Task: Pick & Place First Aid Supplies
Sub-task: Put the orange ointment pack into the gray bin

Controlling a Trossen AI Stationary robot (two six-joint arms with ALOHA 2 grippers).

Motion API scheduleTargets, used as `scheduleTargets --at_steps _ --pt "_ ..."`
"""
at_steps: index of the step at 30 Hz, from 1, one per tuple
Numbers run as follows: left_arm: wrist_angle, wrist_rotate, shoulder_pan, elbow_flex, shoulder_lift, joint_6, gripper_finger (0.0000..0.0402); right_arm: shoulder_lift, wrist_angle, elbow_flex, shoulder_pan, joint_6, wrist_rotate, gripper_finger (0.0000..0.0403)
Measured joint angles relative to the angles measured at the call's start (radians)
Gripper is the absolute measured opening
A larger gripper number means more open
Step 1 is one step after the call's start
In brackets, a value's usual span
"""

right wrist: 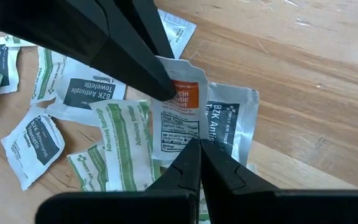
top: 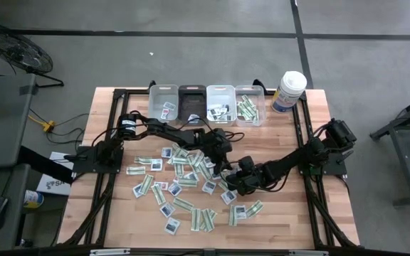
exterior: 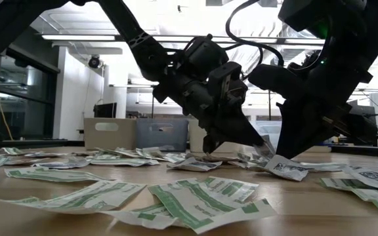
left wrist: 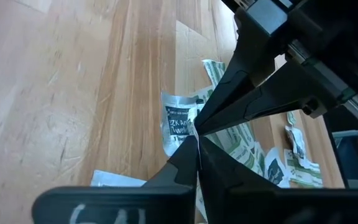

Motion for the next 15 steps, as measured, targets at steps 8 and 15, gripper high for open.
scheduleTargets --at_steps 8,15 --pt "0.001 0.008 0.000 0.000 0.000 0.013 0.0001 -0.033 -0.002 0.000 0.002 -0.030 -0.018 0.0015" --pt "0.001 0.011 0.000 0.000 0.000 0.015 0.0001 -0.130 -0.048 0.000 0.002 -0.068 0.024 0.0046"
